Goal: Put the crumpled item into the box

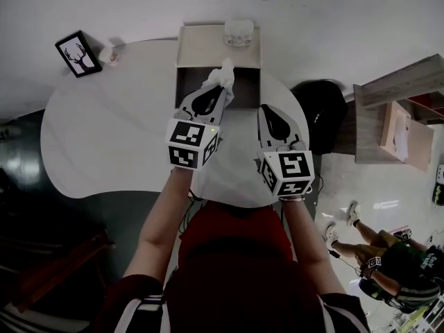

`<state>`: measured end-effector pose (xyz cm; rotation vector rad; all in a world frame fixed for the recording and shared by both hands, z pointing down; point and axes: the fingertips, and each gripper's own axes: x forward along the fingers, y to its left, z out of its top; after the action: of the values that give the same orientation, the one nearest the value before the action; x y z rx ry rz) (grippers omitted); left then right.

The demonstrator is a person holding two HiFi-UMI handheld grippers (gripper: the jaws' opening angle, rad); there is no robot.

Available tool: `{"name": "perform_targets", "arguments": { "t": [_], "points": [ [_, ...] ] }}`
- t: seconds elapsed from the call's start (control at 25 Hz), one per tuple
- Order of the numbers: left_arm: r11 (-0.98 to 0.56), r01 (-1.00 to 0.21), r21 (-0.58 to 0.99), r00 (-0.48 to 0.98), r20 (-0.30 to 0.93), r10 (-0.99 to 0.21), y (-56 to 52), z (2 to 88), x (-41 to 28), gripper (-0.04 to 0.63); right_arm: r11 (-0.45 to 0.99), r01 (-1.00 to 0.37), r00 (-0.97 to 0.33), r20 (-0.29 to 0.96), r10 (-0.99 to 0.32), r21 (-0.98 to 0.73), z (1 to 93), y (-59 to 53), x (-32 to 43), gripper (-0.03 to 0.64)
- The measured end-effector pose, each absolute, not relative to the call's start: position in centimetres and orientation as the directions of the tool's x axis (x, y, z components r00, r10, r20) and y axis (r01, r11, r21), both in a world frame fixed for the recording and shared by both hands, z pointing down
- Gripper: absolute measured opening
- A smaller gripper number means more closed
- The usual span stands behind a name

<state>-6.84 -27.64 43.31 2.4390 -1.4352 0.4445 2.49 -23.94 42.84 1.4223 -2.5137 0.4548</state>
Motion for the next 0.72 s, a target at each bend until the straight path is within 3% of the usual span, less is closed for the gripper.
{"name": "perform_targets", "arguments": {
  "t": [0.72],
  "points": [
    [-0.569, -0.819, 0.072, 0.519, 0.515, -0.682, -30.3, 46.6, -4.5, 0.035, 0.451, -0.876, -0.482, 0.376, -0.792, -0.173, 44.8, -25.9, 3.9, 0.015]
  ]
}}
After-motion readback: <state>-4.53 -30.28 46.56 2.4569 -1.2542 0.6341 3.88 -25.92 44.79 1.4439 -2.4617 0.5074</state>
